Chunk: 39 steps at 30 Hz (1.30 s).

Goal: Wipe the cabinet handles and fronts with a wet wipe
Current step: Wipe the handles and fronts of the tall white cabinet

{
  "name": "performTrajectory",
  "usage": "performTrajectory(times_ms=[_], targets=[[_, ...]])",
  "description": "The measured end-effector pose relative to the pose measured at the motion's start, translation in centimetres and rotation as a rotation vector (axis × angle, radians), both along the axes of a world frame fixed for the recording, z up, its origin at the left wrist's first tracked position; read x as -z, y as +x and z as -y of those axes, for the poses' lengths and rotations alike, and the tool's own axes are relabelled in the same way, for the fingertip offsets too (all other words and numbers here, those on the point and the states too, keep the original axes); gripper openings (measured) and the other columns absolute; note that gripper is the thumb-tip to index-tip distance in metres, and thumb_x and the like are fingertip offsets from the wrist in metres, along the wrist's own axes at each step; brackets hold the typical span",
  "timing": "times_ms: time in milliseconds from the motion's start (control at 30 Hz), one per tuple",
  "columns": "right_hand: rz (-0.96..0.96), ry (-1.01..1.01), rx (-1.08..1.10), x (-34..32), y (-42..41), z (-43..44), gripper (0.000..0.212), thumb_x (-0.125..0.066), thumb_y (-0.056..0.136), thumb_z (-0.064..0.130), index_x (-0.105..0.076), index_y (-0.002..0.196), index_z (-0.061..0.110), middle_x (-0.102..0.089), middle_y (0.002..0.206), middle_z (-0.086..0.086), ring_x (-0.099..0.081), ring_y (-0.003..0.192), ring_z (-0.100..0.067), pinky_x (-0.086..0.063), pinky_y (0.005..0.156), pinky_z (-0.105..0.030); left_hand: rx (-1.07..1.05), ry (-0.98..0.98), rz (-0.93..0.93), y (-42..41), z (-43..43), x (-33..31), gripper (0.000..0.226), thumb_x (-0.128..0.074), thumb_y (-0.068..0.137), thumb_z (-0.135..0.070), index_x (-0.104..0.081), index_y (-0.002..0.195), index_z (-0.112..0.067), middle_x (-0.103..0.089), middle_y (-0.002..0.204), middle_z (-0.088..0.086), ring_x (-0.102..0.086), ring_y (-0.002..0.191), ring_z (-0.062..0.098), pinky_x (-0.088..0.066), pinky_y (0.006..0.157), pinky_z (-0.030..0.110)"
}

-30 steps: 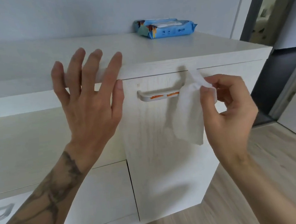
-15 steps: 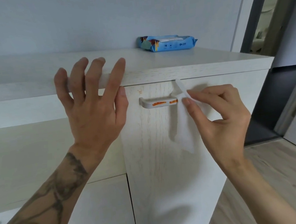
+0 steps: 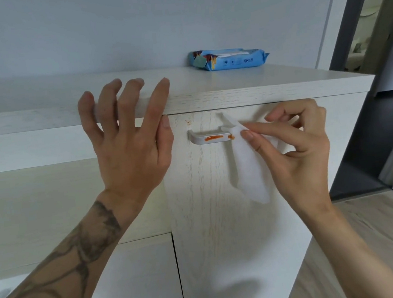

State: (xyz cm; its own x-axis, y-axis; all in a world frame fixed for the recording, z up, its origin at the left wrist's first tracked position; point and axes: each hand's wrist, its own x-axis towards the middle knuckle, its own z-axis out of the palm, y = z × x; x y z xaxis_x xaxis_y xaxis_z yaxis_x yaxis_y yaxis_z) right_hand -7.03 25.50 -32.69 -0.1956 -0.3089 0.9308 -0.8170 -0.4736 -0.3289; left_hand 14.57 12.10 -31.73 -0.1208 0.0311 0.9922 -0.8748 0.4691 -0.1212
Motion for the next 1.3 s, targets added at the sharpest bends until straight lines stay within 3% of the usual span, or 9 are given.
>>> performTrajectory(times_ms=[100, 267, 433, 567, 767, 967, 1033, 1133, 1300], targets=[[-0.065, 0.010, -0.019, -0.3, 0.0, 0.3, 0.013, -0.079, 0.095, 0.025, -0.079, 0.107, 0.027, -0.054, 0.112, 0.001, -0.047, 0.113, -0.020, -0.044, 0.094, -0.048, 0.000, 0.003, 0.010, 0.1, 0.0, 0.0, 0.045, -0.044, 0.110, -0.026, -0.060, 0.151, -0.018, -0.061, 0.141, 0.018, -0.042, 0.138, 0.036, -0.016, 0.125, 0.055], [0.019, 0.001, -0.007, -0.1, -0.1, 0.0, 0.011, -0.079, 0.095, 0.023, -0.077, 0.105, 0.027, -0.055, 0.112, -0.004, -0.050, 0.110, -0.032, -0.042, 0.093, -0.036, 0.002, 0.017, 0.012, 0.0, -0.1, 0.1, 0.045, -0.042, 0.111, -0.027, -0.059, 0.151, -0.018, -0.062, 0.141, 0.018, -0.041, 0.139, 0.035, -0.019, 0.124, 0.058], [-0.052, 0.013, -0.027, -0.3, -0.2, 0.3, 0.013, -0.079, 0.095, 0.027, -0.077, 0.108, 0.030, -0.053, 0.113, -0.002, -0.045, 0.113, -0.021, -0.043, 0.094, -0.045, -0.003, 0.023, 0.011, 0.0, -0.1, 0.0, 0.044, -0.041, 0.111, -0.028, -0.059, 0.150, -0.018, -0.062, 0.142, 0.018, -0.040, 0.139, 0.035, -0.020, 0.123, 0.059], [0.043, -0.005, -0.022, 0.1, -0.5, 0.0, 0.013, -0.079, 0.095, 0.024, -0.076, 0.105, 0.030, -0.053, 0.111, -0.003, -0.047, 0.112, -0.025, -0.043, 0.093, -0.044, -0.005, 0.018, 0.011, 0.0, -0.1, 0.0, 0.044, -0.041, 0.111, -0.028, -0.059, 0.150, -0.018, -0.061, 0.142, 0.018, -0.041, 0.138, 0.035, -0.017, 0.125, 0.057], [-0.006, 0.011, -0.031, -0.2, -0.1, 0.5, 0.012, -0.079, 0.095, 0.027, -0.078, 0.107, 0.031, -0.052, 0.112, 0.000, -0.046, 0.114, -0.021, -0.044, 0.095, -0.049, -0.005, 0.021, 0.010, 0.0, -0.1, -0.1, 0.044, -0.042, 0.111, -0.027, -0.061, 0.149, -0.016, -0.062, 0.141, 0.019, -0.041, 0.137, 0.035, -0.014, 0.125, 0.054], [0.015, -0.027, 0.049, -0.1, -0.8, -0.5, 0.011, -0.071, 0.102, 0.023, -0.070, 0.108, 0.033, -0.061, 0.102, 0.013, -0.049, 0.109, -0.017, -0.037, 0.096, -0.020, 0.002, 0.025, 0.017, -0.1, -0.1, 0.0, 0.044, -0.041, 0.111, -0.028, -0.059, 0.150, -0.017, -0.061, 0.141, 0.019, -0.041, 0.138, 0.036, -0.015, 0.125, 0.056], [-0.046, -0.022, 0.068, -0.2, -0.4, -0.3, 0.015, -0.069, 0.104, 0.021, -0.067, 0.111, 0.034, -0.060, 0.106, 0.023, -0.051, 0.109, -0.018, -0.040, 0.096, -0.030, 0.005, 0.021, 0.019, 0.0, 0.0, 0.0, 0.044, -0.041, 0.111, -0.028, -0.059, 0.150, -0.017, -0.061, 0.142, 0.019, -0.041, 0.138, 0.036, -0.014, 0.125, 0.055], [-0.097, -0.022, 0.075, 0.2, -0.2, 0.0, 0.010, -0.071, 0.102, 0.020, -0.075, 0.109, 0.026, -0.062, 0.107, 0.012, -0.054, 0.107, -0.025, -0.045, 0.090, -0.051, 0.005, 0.025, 0.018, 0.1, 0.0, 0.0, 0.045, -0.040, 0.111, -0.028, -0.058, 0.150, -0.017, -0.061, 0.142, 0.019, -0.040, 0.138, 0.036, -0.015, 0.125, 0.055], [-0.115, -0.052, 0.093, 0.6, -0.1, -0.1, 0.012, -0.081, 0.096, 0.025, -0.081, 0.107, 0.022, -0.064, 0.108, 0.009, -0.057, 0.108, -0.033, -0.042, 0.089, -0.056, 0.008, 0.033, 0.024, 0.1, 0.0, 0.0, 0.045, -0.038, 0.111, -0.030, -0.055, 0.152, -0.019, -0.055, 0.144, 0.015, -0.039, 0.140, 0.035, -0.013, 0.126, 0.055]])
